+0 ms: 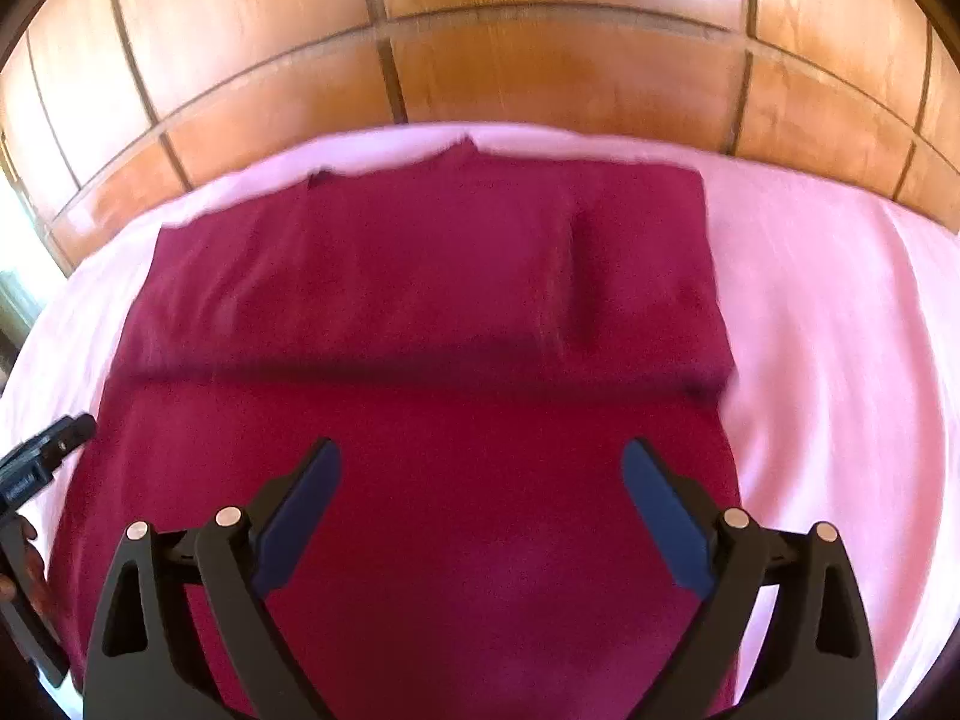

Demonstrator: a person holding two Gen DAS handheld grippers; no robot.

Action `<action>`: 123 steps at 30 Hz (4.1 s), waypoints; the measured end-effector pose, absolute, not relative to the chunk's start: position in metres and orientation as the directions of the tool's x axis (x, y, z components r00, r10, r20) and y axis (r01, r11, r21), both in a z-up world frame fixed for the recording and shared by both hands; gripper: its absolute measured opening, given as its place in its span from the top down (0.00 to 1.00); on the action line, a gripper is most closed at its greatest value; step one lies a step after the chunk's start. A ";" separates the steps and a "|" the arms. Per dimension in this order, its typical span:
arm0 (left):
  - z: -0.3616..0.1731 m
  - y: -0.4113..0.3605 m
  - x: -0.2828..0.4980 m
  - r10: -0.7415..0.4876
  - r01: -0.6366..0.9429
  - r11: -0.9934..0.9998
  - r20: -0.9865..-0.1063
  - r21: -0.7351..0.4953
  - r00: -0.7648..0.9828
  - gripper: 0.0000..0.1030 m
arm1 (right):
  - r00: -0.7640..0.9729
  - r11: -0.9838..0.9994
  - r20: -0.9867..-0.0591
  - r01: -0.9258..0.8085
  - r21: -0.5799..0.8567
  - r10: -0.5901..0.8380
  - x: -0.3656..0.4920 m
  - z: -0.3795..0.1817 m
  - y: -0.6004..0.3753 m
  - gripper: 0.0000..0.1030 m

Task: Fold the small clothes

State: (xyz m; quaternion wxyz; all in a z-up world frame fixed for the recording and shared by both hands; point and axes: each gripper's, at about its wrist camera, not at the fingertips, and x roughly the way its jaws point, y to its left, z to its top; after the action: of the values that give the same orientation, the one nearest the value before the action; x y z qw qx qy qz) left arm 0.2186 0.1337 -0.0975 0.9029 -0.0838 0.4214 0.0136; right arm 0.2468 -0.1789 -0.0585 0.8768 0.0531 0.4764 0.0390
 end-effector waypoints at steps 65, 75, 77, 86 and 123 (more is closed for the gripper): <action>-0.033 0.171 0.183 -0.425 0.068 0.840 -0.576 -0.538 0.698 0.94 | 0.601 0.854 -0.693 0.034 0.520 0.398 0.198 -0.006 -0.261 0.92; -0.051 0.217 0.228 -0.356 -0.093 0.805 -0.602 -0.586 0.714 0.33 | 0.653 0.819 -0.662 0.110 0.563 0.368 0.212 -0.021 -0.295 0.17; -0.062 0.218 0.220 -0.370 -0.081 0.813 -0.619 -0.576 0.693 0.33 | 0.643 0.843 -0.678 0.092 0.530 0.357 0.201 -0.023 -0.295 0.17; -0.116 0.184 0.196 -0.422 -0.004 0.857 -0.707 -0.515 0.567 0.87 | 0.536 0.926 -0.799 0.082 0.370 0.272 0.174 -0.069 -0.274 0.63; -0.084 0.173 0.121 -0.453 0.145 0.878 -0.693 -0.456 0.561 0.54 | 0.573 0.983 -0.802 -0.045 0.175 0.169 0.145 -0.036 -0.257 0.60</action>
State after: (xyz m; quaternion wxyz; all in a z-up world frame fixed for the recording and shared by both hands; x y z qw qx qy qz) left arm 0.1207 0.1731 -0.0839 0.8655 -0.1766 0.4357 -0.1729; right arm 0.1455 -0.2569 -0.0356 0.8842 0.0679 0.4583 0.0604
